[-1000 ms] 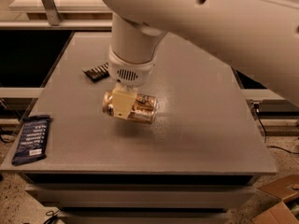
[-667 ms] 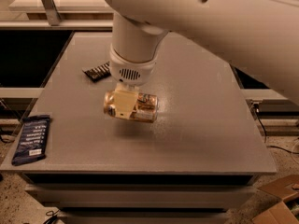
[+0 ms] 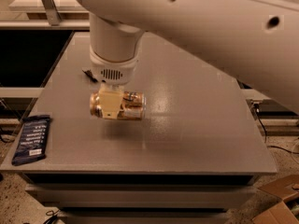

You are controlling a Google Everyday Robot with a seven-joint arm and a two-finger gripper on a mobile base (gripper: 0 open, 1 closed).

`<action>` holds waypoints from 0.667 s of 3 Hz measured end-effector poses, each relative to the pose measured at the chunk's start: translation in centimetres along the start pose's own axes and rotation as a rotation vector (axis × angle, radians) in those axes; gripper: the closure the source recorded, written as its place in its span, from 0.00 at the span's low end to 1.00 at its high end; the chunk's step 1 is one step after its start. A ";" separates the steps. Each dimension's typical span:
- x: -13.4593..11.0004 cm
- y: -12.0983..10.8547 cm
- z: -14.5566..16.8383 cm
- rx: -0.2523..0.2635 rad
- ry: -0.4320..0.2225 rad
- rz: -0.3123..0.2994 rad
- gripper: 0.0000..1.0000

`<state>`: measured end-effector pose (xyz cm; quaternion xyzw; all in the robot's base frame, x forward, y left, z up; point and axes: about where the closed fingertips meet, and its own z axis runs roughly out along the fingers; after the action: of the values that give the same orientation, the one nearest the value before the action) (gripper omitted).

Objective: Move orange can near rxbar blueberry

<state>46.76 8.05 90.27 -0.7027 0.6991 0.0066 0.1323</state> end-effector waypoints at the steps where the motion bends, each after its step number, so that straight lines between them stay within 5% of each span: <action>1: -3.9 0.3 0.6 0.003 0.022 -0.126 1.00; 2: -7.1 0.6 1.7 -0.004 0.034 -0.225 1.00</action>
Offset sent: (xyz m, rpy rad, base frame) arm -0.0061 0.1143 -0.0155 -0.1151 -0.0410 0.3297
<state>46.29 15.39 89.87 -0.7770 0.6179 -0.0186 0.1188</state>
